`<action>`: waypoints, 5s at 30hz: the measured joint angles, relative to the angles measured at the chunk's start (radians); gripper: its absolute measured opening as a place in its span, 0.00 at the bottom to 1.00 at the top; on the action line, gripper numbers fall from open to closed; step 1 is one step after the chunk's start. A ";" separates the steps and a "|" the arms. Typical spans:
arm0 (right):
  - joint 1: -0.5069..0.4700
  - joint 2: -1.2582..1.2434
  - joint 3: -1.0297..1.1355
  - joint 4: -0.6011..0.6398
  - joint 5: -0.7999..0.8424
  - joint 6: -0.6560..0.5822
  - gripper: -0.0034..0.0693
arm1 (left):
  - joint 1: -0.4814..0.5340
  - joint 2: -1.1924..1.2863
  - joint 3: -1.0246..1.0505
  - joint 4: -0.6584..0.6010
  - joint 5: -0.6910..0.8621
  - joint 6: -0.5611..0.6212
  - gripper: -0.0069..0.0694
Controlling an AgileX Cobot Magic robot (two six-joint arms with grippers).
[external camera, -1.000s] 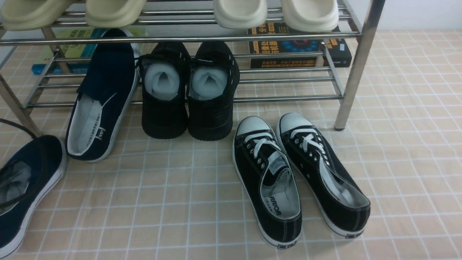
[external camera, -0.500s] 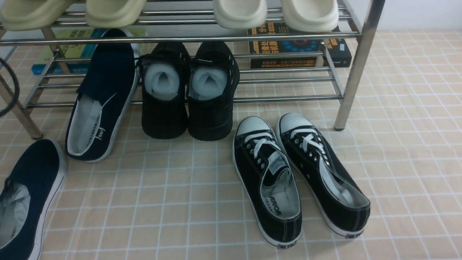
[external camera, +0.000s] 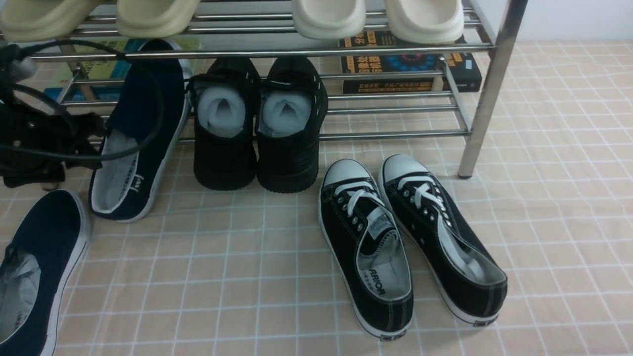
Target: Take the shoes off the shelf from the light coffee tablecloth by hand.
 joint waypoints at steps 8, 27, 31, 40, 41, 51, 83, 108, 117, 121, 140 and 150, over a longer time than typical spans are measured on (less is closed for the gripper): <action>0.000 0.000 0.000 0.000 0.000 0.000 0.38 | -0.047 0.144 -0.001 0.088 -0.247 0.003 0.63; 0.000 0.000 0.000 0.000 0.000 0.000 0.38 | -0.047 0.065 -0.002 0.031 0.040 -0.029 0.13; 0.000 0.000 0.000 0.000 0.000 0.000 0.38 | -0.047 -0.063 -0.002 0.037 0.225 -0.100 0.13; 0.000 0.000 0.000 0.000 0.000 0.000 0.38 | -0.047 -0.193 0.104 0.077 0.353 -0.185 0.13; 0.000 0.000 0.000 0.000 0.000 0.000 0.38 | -0.047 -0.193 0.129 0.078 0.354 -0.188 0.13; 0.000 0.000 0.000 0.000 0.000 0.000 0.38 | -0.047 -0.190 0.238 0.082 0.311 -0.189 0.13; 0.000 0.000 0.000 0.000 0.000 0.000 0.38 | -0.047 -0.536 0.102 0.248 0.540 -0.077 0.11; 0.000 0.000 0.000 0.000 0.000 0.000 0.38 | -0.047 -1.419 0.832 0.104 -0.007 0.003 0.10; 0.000 0.000 0.000 0.000 0.000 0.000 0.38 | -0.047 -1.419 0.931 0.119 -0.107 0.003 0.11; 0.000 0.000 0.000 0.000 0.000 0.000 0.38 | -0.047 -1.440 0.982 0.131 -0.123 0.003 0.12; 0.000 0.000 0.000 0.000 0.000 0.000 0.38 | -0.171 -1.548 1.134 0.269 -0.231 -0.091 0.13; 0.000 0.000 0.000 0.000 0.000 0.000 0.38 | -0.119 -1.548 1.134 0.273 -0.230 -0.119 0.14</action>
